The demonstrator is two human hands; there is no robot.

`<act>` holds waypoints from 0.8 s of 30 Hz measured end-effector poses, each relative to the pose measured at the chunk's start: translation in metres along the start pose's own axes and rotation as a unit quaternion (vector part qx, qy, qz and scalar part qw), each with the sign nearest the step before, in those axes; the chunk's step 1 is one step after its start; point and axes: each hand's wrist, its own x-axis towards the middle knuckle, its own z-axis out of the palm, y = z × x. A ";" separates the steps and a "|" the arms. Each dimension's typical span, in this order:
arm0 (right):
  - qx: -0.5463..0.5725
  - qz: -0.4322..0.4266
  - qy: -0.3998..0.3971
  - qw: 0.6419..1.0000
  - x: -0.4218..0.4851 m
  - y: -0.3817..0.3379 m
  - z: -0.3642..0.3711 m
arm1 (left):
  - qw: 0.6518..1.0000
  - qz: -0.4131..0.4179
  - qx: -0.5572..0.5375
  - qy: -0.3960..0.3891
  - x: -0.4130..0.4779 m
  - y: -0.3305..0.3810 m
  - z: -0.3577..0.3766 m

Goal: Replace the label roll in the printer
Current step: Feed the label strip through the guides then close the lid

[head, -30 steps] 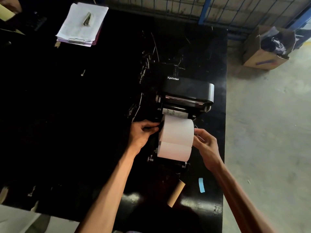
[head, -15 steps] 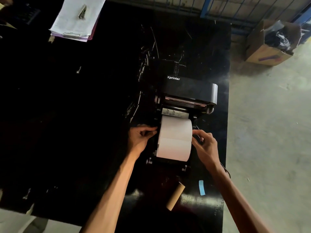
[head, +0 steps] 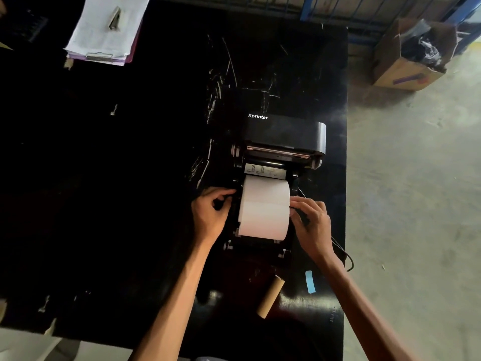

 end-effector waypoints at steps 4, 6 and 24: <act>0.046 0.052 0.042 0.997 -0.037 -0.008 0.002 | 0.999 -0.038 -0.026 -0.002 -0.034 0.003 -0.005; 0.084 0.088 0.029 0.992 -0.052 -0.017 0.007 | 0.998 -0.047 -0.028 -0.041 -0.051 0.007 -0.004; 0.170 0.174 0.048 0.969 -0.032 -0.057 0.001 | 0.984 -0.145 -0.104 0.030 -0.039 0.029 0.012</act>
